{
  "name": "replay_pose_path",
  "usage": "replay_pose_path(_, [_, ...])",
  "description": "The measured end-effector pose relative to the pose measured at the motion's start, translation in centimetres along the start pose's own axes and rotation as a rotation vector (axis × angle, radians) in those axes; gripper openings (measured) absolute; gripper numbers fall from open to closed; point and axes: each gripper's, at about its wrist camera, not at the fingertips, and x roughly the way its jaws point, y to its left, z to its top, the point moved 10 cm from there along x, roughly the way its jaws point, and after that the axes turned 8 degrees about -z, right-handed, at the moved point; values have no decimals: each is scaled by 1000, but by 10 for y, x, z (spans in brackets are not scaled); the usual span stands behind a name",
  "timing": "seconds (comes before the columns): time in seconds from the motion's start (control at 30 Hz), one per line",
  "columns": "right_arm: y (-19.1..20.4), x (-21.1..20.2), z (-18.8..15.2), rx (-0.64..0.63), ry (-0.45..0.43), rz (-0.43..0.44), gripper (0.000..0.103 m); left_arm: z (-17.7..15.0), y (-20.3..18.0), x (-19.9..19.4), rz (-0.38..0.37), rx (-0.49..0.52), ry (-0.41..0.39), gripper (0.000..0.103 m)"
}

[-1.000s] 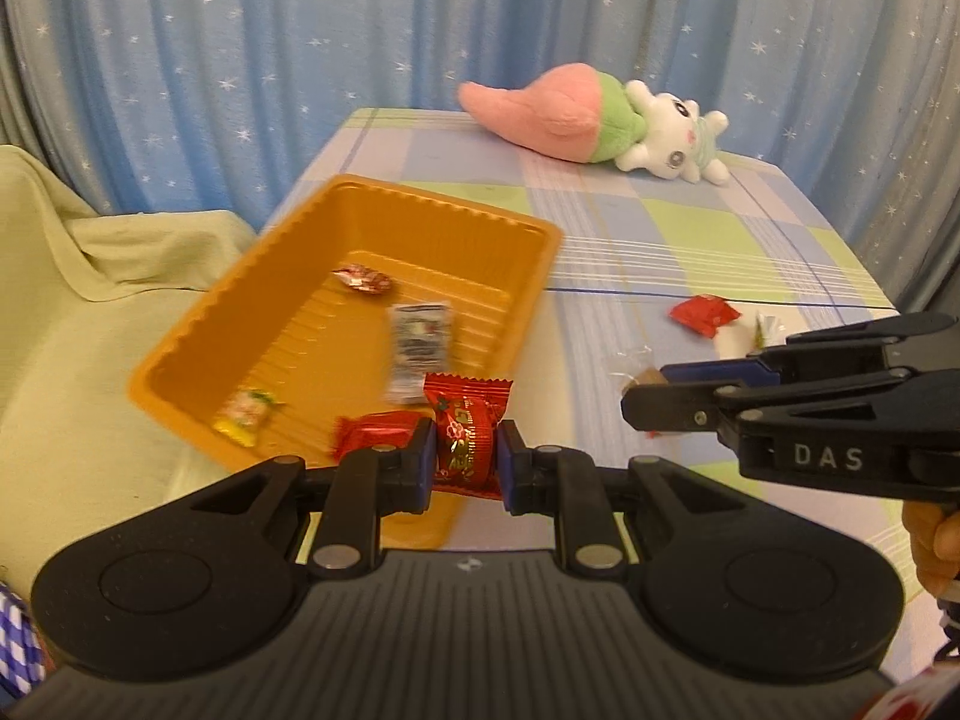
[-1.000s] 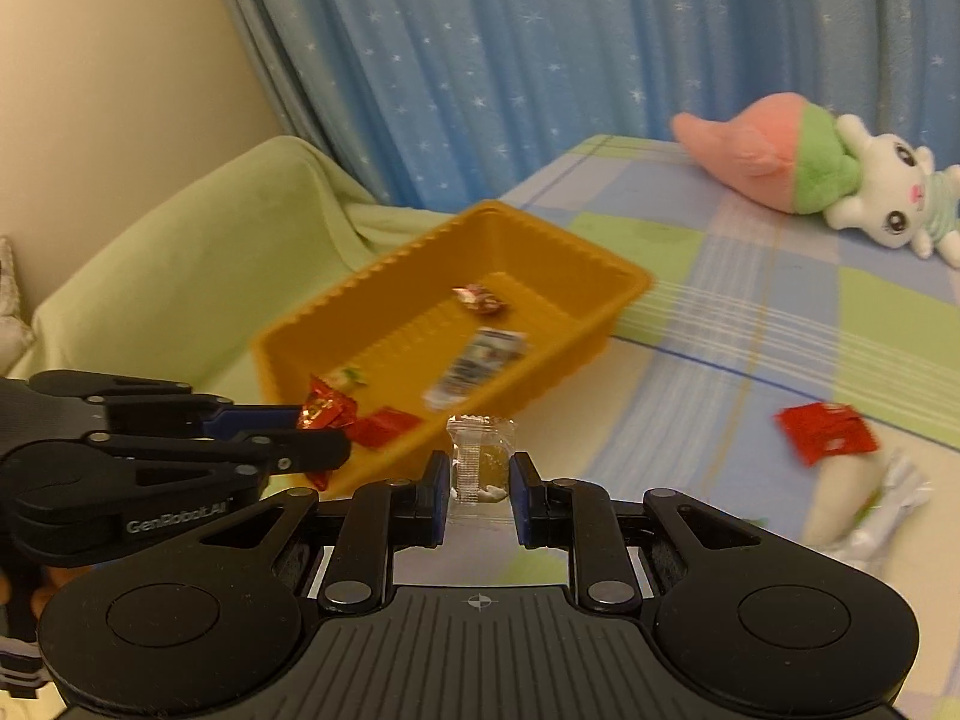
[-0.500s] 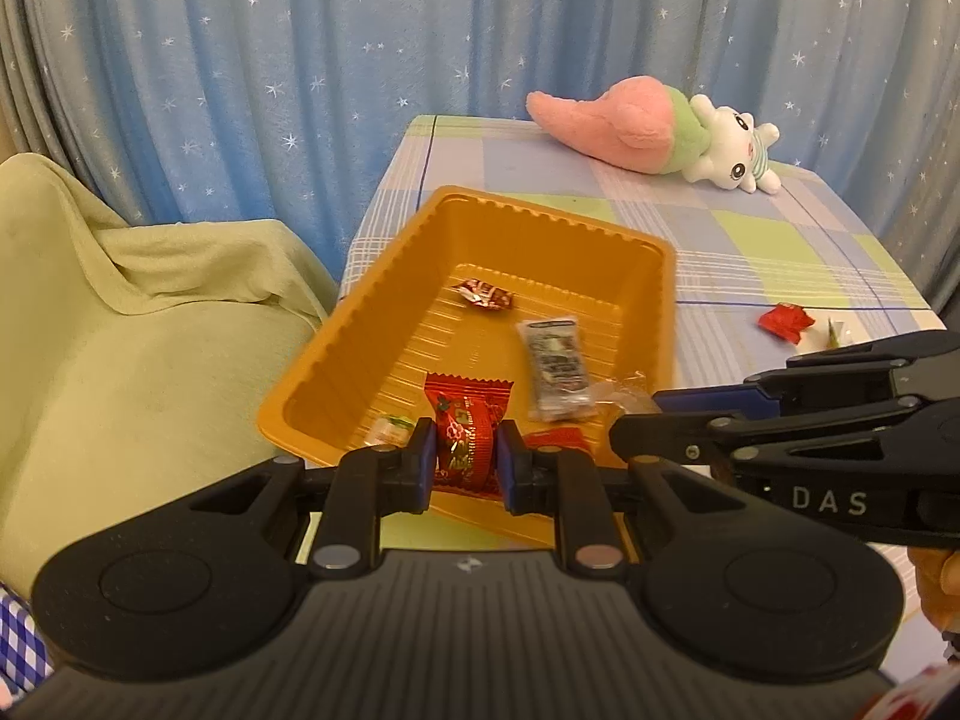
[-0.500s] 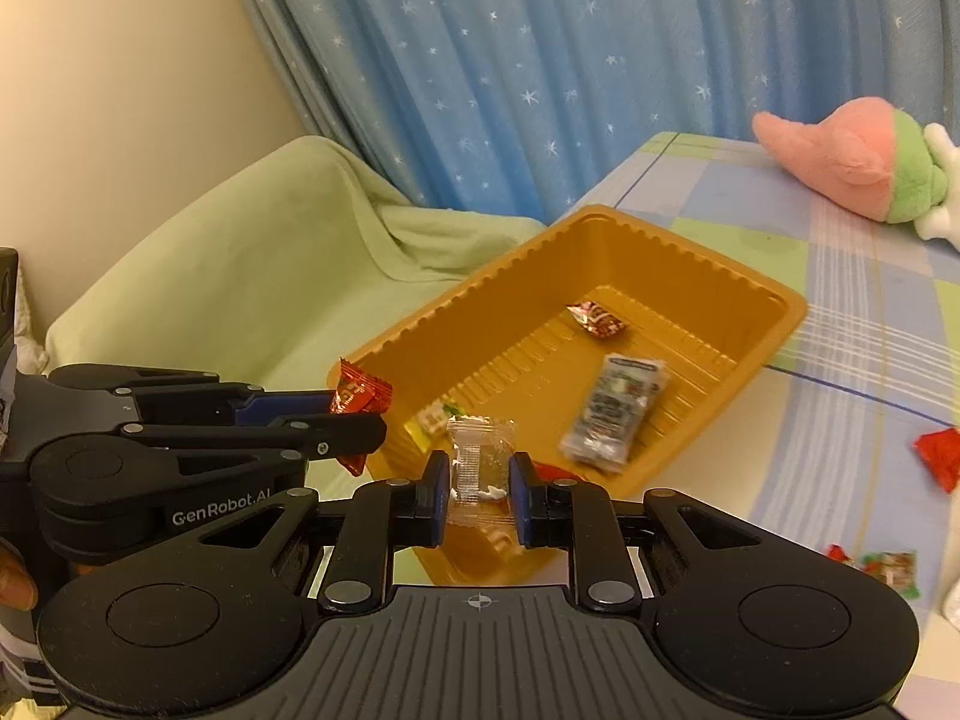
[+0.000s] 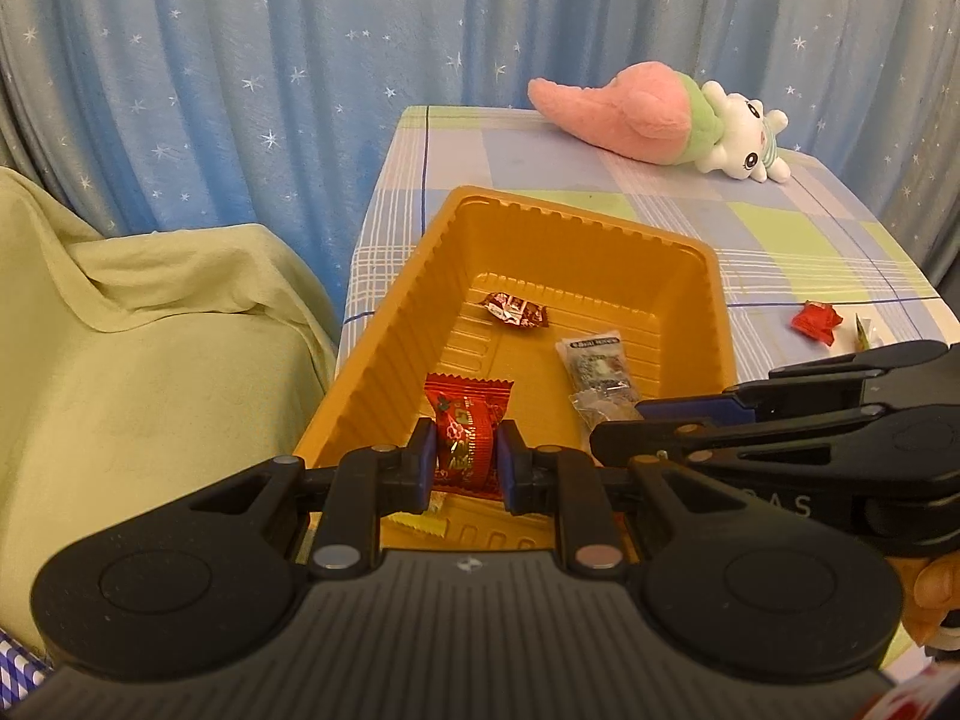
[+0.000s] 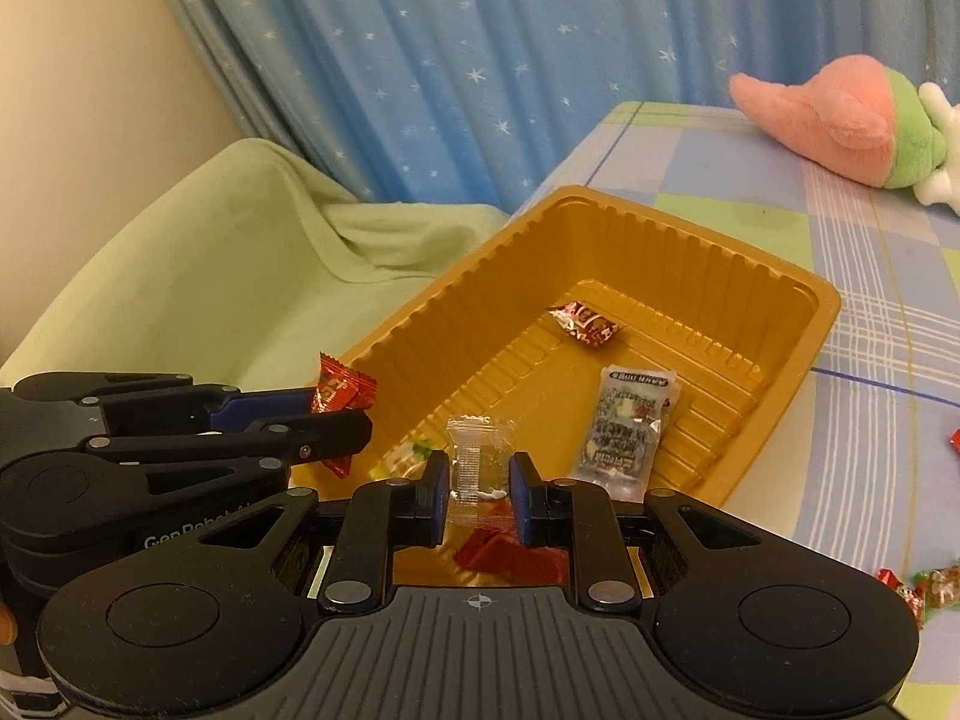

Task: Organize snacks
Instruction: 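Carry both snacks over the orange tray and open the left tool, then open the right tool to drop the caramel packet into the tray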

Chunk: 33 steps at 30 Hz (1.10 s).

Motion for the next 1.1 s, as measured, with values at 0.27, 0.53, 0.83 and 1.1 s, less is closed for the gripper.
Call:
replay_pose_path(0.27, [-8,18,16,46,-4,-14,22,6,8,18,-20,2,19,19])
replay_pose_path(0.53, [-15,23,32,68,-35,-25,22,8,11,29,-31,1,37,19])
replay_pose_path(0.83, [-31,19,20,89,-5,-60,22,10,7,35,-45,11,41,19])
replay_pose_path(1.1, [-32,8,17,98,-11,-65,22,11,1,30,-51,16,30,19])
